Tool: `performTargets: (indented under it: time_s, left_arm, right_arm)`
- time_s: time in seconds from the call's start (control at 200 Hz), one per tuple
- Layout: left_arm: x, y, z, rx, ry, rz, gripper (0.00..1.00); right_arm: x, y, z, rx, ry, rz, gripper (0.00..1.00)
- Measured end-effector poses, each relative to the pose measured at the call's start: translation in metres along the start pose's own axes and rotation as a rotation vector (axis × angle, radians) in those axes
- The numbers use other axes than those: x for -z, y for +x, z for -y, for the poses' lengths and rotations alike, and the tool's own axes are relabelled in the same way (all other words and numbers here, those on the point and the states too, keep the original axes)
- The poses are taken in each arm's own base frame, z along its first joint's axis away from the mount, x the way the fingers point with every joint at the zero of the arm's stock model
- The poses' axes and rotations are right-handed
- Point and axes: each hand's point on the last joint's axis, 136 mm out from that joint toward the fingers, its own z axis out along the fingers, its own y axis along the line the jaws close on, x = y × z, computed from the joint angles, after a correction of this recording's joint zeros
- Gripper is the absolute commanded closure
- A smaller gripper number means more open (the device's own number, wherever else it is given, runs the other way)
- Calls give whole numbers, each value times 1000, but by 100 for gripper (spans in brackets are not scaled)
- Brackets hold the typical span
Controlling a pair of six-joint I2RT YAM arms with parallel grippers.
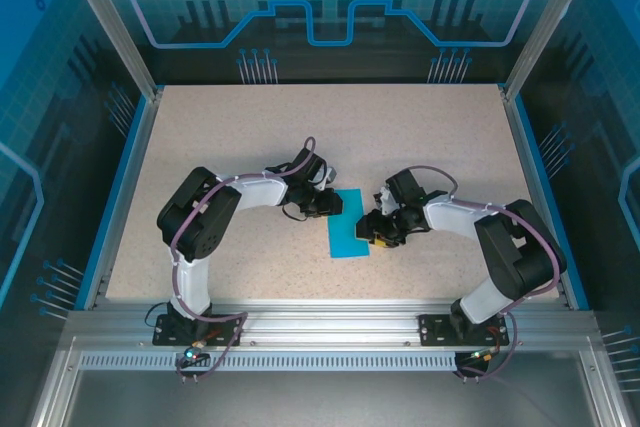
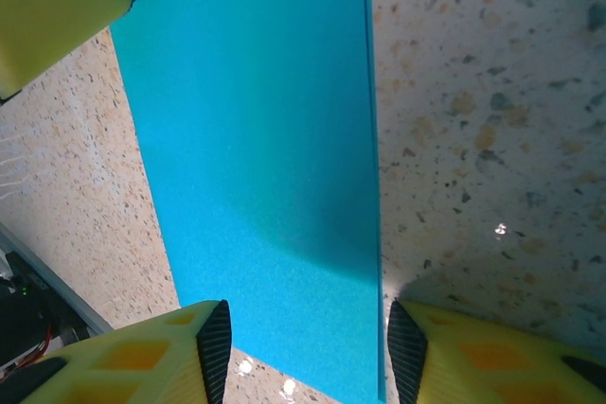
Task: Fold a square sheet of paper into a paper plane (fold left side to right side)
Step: Fold the triangle a second time at the center of the table.
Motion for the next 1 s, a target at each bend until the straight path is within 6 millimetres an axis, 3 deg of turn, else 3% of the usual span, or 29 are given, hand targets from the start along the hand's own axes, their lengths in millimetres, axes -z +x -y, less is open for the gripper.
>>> performTargets:
  time_s: [0.37,0.725,1.0]
  left_arm:
    - [0,0,0,0,0,0,75]
    - [0,0,0,-1,0,0,75]
    - [1,-1,5,-16,14,4,63]
  right_arm:
    - [-7,6,-11,23,10,-32,50]
    - [-6,0,-15,10,-11,-15,50]
    - [-2,-7,-18,-7,-35,-1,51]
